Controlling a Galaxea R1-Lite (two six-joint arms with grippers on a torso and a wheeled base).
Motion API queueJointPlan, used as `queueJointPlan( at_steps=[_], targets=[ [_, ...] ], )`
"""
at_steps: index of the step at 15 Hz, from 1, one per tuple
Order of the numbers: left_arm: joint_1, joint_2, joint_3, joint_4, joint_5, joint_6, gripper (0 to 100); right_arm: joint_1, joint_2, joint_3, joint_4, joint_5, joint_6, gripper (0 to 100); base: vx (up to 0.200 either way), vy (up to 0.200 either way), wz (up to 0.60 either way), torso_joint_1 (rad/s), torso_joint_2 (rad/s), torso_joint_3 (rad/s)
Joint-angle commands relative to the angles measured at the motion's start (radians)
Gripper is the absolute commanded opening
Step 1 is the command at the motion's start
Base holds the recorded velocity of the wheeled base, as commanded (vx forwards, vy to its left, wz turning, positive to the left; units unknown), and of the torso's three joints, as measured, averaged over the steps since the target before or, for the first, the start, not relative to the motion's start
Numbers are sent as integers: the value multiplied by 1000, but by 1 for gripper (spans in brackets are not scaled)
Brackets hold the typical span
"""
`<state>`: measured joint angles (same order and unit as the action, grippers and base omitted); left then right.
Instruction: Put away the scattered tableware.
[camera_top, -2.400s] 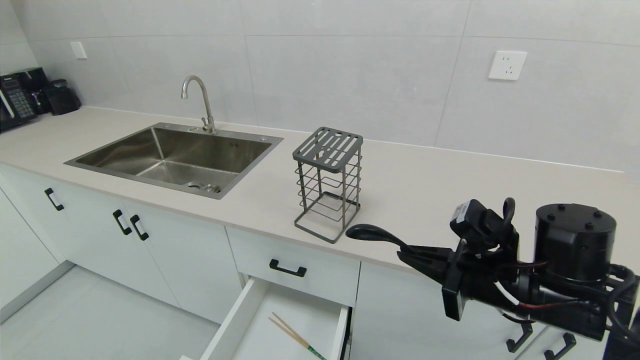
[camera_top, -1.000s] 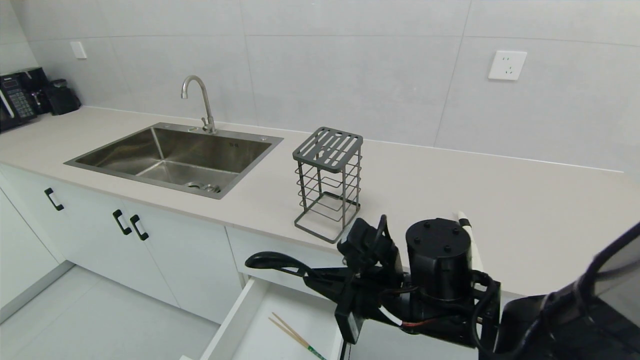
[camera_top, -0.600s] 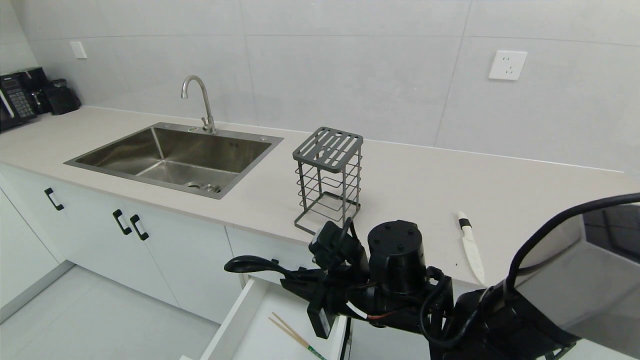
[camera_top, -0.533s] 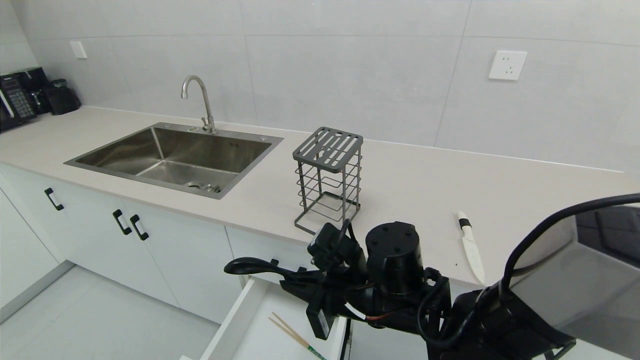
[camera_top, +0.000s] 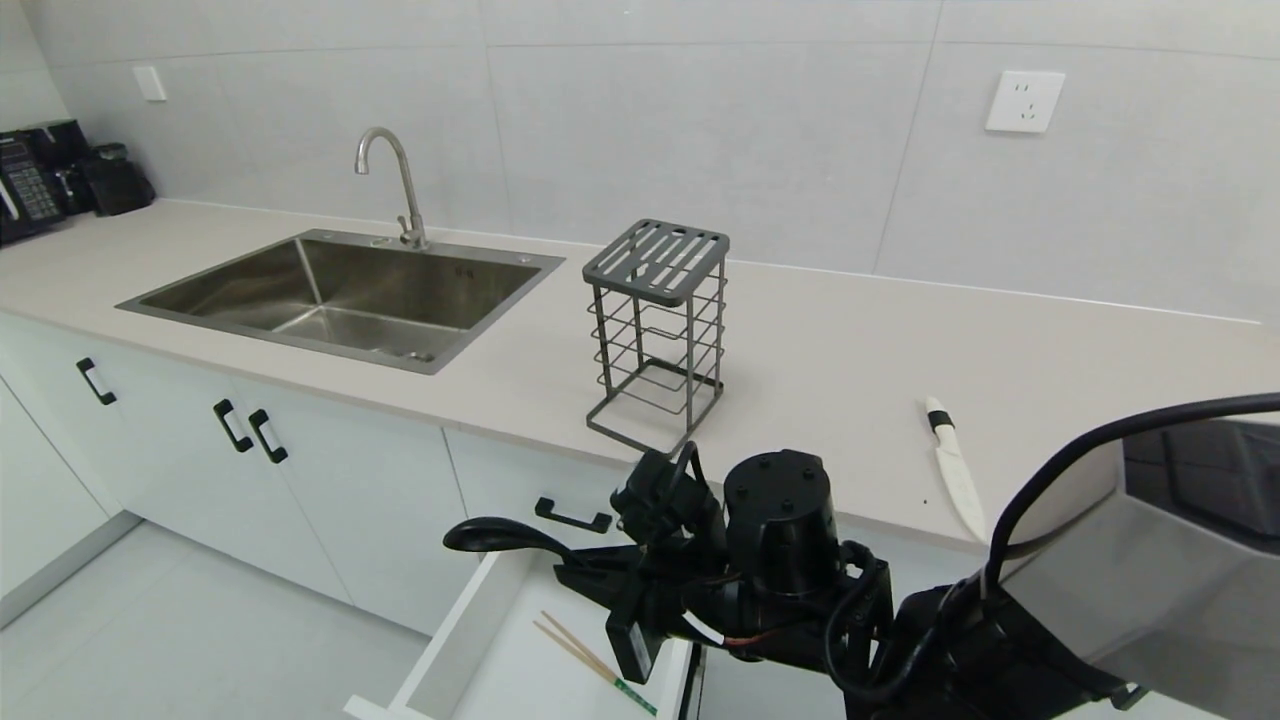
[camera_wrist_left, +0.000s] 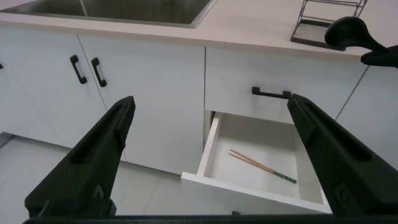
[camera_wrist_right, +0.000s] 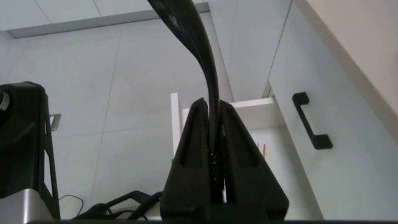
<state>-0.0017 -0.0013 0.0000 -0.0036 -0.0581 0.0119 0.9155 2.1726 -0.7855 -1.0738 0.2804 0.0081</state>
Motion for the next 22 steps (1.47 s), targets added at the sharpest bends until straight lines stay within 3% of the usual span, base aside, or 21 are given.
queueJointPlan(
  at_steps=[1,22],
  targets=[
    [0,1,0,-1,0,0,100,0,0,0,-9,0,1,0,0,0,0,-261,530,246],
    [0,1,0,-1,0,0,100,-3,15,8,-14,-1,3,0,0,0,0,-255,447,198]
  ],
)
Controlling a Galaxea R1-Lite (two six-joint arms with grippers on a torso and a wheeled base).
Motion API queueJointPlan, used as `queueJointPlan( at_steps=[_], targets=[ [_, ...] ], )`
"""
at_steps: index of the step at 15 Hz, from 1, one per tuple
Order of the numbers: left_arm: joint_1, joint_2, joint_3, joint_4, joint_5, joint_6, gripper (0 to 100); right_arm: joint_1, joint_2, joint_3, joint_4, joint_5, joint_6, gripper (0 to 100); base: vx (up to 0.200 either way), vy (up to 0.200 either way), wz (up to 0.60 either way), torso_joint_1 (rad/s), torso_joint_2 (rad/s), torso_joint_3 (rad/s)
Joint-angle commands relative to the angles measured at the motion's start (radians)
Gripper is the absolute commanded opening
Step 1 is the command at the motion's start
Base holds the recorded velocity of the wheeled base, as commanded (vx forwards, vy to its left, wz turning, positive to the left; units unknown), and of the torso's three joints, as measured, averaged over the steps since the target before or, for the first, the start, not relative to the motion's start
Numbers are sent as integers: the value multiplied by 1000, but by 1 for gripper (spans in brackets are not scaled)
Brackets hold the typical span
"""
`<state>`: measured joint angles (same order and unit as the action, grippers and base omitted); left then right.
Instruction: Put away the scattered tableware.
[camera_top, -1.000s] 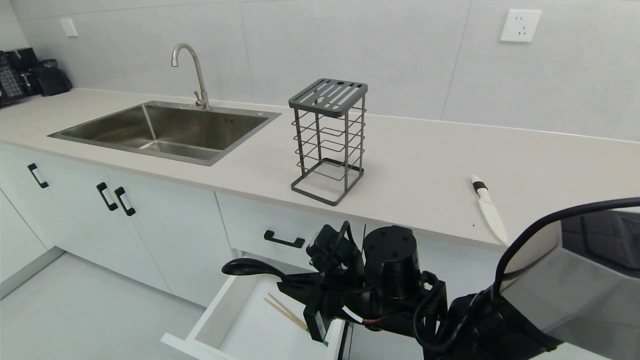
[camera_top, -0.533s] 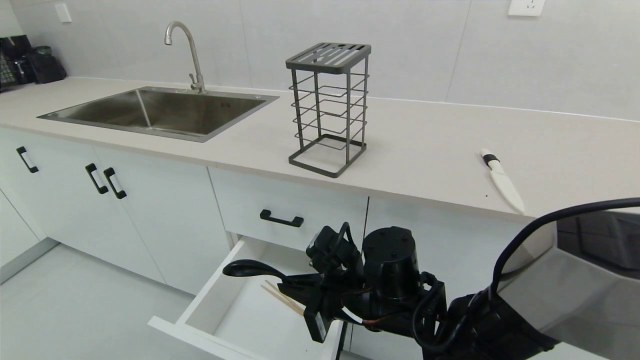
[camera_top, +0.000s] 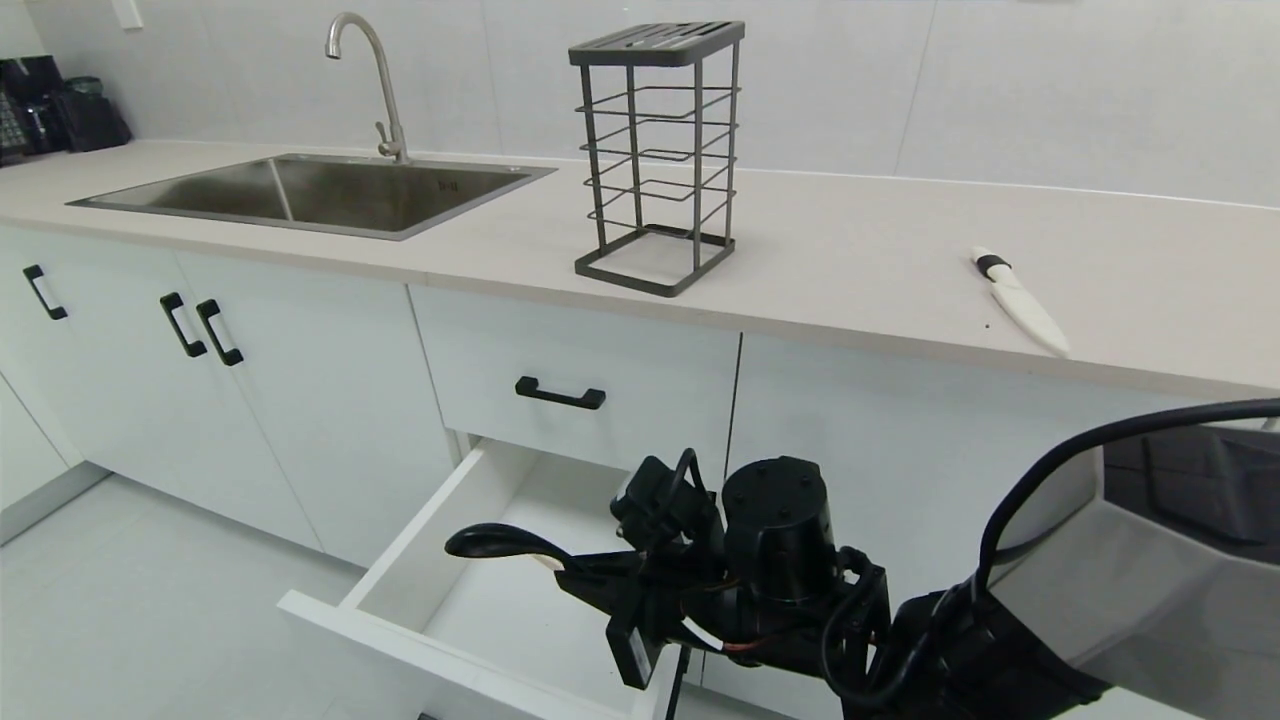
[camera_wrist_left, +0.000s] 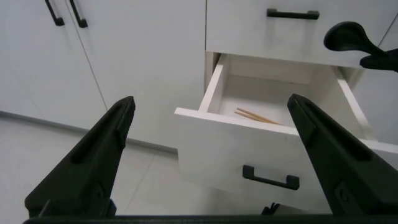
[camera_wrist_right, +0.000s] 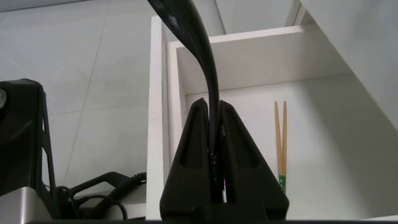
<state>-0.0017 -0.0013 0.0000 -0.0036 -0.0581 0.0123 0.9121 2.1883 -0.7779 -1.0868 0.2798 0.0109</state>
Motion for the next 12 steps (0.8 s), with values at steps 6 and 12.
queueJointPlan(
  at_steps=[6,12],
  targets=[
    [0,1,0,-1,0,0,100,-2,-1,-6,2,-5,-2,0,0,0,0,-58,215,67],
    [0,1,0,-1,0,0,100,-9,7,-70,51,-8,-19,0,0,0,0,0,8,8]
  ],
)
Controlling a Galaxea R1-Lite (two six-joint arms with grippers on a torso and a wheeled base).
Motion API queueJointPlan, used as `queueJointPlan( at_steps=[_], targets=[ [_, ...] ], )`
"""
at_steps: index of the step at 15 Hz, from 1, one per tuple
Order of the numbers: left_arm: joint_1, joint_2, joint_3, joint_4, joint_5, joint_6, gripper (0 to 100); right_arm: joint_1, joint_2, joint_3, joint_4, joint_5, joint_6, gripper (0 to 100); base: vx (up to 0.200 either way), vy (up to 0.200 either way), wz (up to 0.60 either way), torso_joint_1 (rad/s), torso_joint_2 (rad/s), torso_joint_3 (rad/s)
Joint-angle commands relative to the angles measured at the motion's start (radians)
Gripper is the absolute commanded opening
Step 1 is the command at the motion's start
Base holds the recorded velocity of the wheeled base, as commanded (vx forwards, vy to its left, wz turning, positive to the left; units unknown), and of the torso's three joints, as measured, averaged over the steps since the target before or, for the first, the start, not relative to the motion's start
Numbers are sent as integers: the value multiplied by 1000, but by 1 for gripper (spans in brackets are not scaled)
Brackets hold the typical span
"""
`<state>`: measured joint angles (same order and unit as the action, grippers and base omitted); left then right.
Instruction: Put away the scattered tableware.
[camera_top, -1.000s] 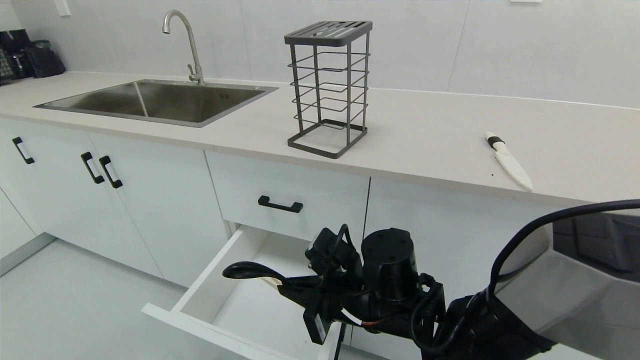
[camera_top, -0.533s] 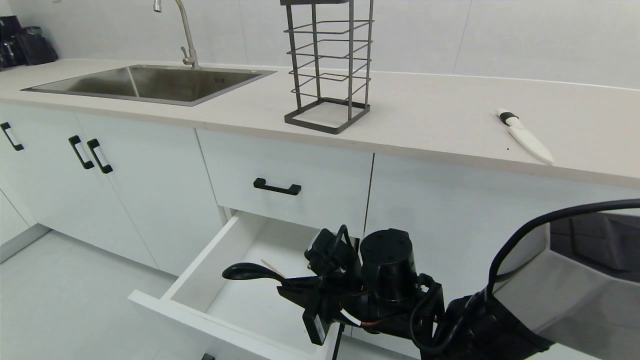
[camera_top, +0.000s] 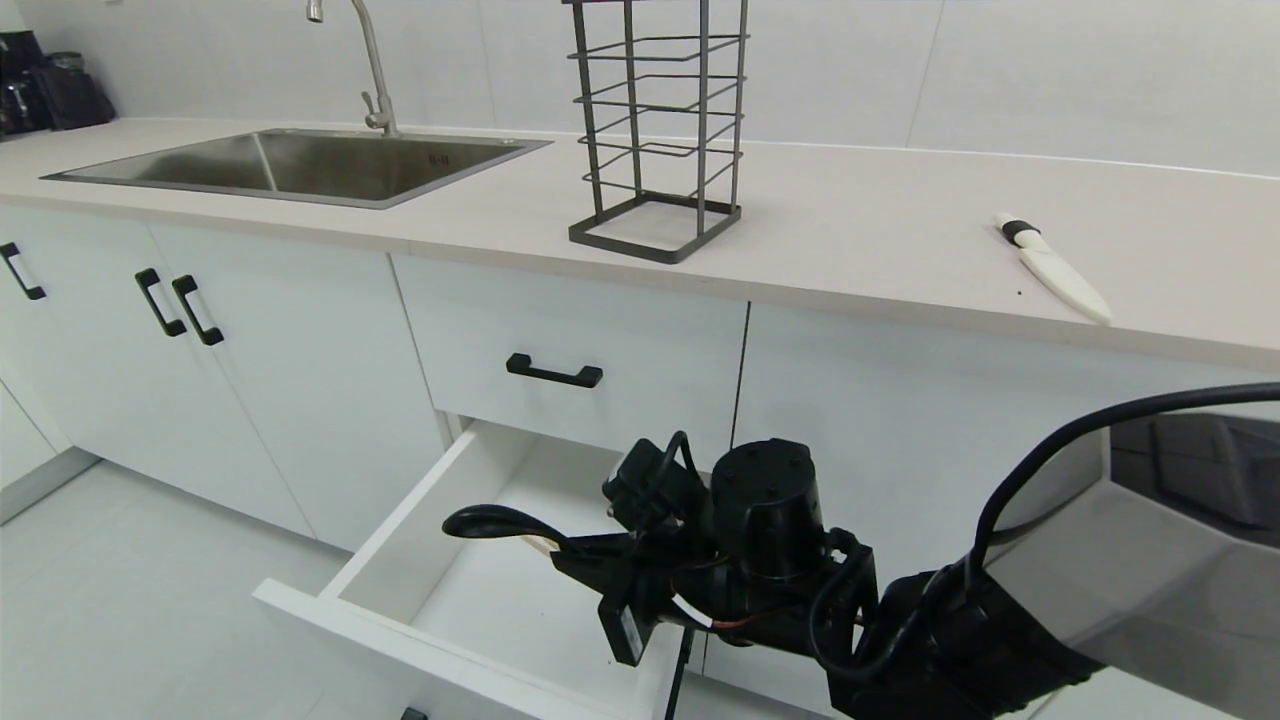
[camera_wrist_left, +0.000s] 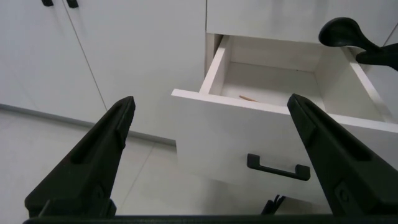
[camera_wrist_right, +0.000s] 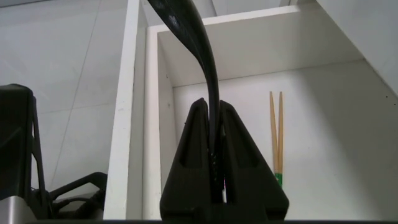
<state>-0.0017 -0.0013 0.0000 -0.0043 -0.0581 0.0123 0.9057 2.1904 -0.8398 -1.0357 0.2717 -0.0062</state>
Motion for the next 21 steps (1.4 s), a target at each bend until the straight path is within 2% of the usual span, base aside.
queueJointPlan(
  at_steps=[1,6,9,21],
  targets=[
    [0,1,0,0,0,0,100,-4,8,-12,0,0,-1,0,0,0,0,-7,7,56],
    [0,1,0,0,0,0,100,-11,55,-110,28,0,-6,0,0,0,0,0,0,0],
    [0,1,0,0,0,0,100,-19,81,-186,95,0,-23,0,0,0,0,0,0,0],
    [-1,1,0,0,0,0,100,-39,244,-289,100,1,-25,0,0,0,0,0,0,0]
  ],
)
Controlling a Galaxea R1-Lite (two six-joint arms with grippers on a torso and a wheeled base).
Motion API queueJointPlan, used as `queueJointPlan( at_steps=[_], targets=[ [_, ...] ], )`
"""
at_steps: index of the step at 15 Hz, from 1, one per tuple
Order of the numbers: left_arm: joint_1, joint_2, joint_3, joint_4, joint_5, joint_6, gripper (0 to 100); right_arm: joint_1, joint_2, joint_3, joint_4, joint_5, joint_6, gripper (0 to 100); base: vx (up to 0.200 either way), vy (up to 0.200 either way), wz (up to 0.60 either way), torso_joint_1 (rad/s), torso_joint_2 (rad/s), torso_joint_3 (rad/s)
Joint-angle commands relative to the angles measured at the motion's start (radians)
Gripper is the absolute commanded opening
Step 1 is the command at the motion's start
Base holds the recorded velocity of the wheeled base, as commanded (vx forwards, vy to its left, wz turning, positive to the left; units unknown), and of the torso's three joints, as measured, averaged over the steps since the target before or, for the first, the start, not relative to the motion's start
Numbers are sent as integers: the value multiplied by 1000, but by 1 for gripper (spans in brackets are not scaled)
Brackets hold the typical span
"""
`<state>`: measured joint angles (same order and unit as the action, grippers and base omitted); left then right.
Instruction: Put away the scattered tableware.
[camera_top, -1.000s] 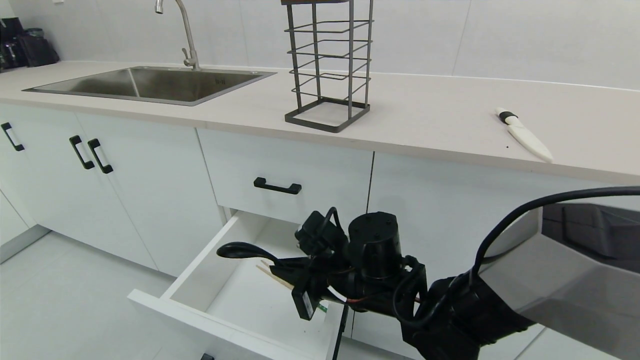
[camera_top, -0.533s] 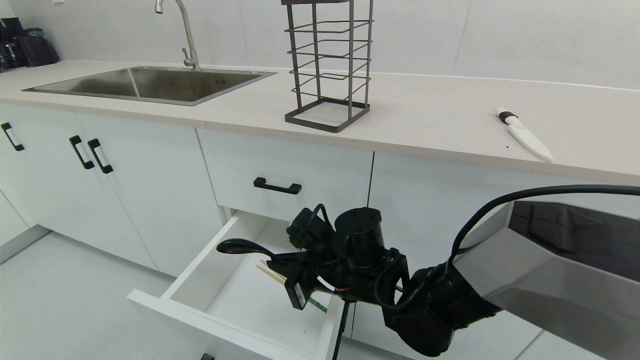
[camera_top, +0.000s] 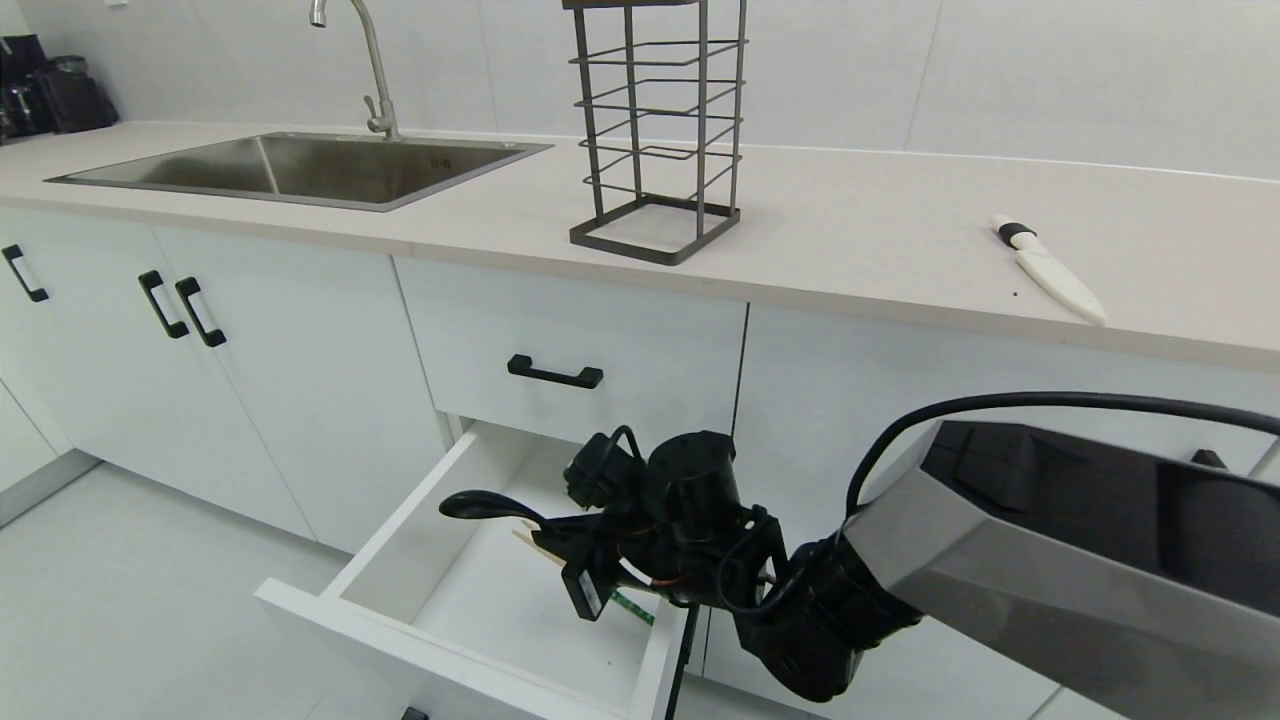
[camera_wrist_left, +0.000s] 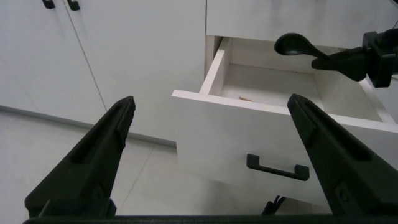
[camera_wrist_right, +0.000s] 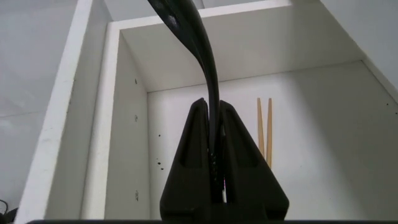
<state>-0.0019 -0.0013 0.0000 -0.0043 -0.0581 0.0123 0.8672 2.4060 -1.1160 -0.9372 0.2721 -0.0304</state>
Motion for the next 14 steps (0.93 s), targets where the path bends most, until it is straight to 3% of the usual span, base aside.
queueJointPlan(
  at_steps=[1,14],
  targets=[
    [0,1,0,0,0,0,100,-7,45,-28,3,1,0,0,0,0,0,0,0,0],
    [0,1,0,0,0,0,100,-30,150,-125,41,-1,-3,0,0,0,0,0,0,0]
  ],
)
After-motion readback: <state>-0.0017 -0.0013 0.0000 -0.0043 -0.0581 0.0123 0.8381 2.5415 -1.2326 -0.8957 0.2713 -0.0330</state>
